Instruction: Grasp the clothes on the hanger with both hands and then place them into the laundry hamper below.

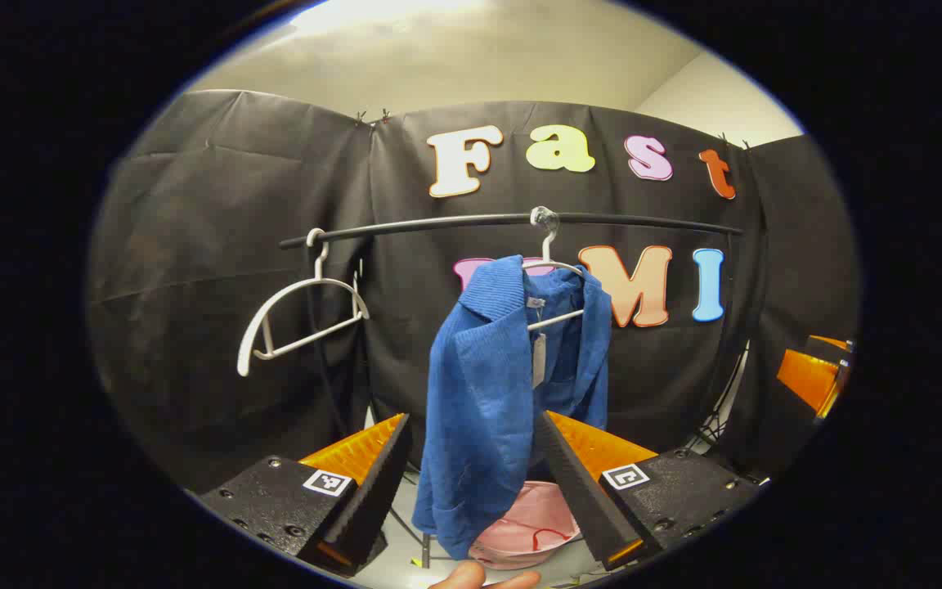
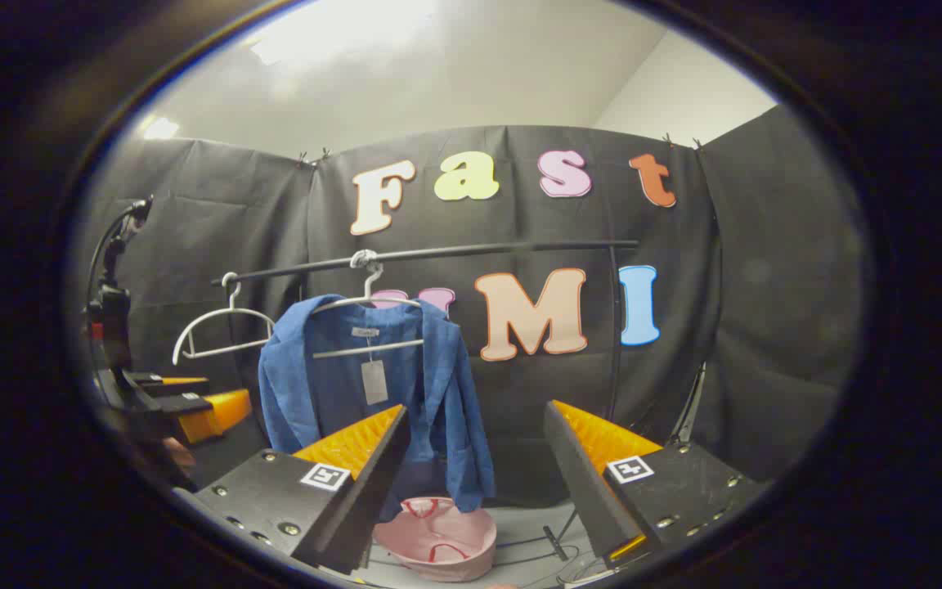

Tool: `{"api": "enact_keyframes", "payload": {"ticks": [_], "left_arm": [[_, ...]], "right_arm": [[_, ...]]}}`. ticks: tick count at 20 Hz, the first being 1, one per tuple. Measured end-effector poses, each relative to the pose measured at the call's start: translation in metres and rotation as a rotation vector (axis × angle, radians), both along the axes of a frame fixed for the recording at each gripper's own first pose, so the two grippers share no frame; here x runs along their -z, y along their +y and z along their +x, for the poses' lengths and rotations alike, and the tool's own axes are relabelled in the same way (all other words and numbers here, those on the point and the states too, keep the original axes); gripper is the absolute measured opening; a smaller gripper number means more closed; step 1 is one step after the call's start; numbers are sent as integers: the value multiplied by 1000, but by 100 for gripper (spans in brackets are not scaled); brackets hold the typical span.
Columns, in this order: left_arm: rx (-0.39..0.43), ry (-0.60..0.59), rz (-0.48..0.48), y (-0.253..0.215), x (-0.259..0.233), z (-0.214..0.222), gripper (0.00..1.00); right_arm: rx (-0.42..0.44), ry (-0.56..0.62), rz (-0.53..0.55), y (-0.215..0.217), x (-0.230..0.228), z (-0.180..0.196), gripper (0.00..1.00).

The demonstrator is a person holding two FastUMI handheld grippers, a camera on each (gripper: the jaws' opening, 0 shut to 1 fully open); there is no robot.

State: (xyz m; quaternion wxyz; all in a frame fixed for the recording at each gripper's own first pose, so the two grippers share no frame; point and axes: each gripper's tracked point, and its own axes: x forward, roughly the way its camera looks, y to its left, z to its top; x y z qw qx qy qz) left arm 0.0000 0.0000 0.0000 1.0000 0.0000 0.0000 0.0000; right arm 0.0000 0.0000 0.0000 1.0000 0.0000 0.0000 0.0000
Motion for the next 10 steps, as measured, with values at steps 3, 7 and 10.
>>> {"api": "enact_keyframes", "payload": {"ticks": [3,7,10], "left_arm": [[3,-30,37,5,-9,-8,100],[16,-31,46,5,-11,-9,100],[57,-10,56,-5,-1,-8,100]], "right_arm": [[-14,-12,-17,3,-3,0,93],[13,21,-2,0,8,3,99],[13,51,-14,2,19,10,99]]}}
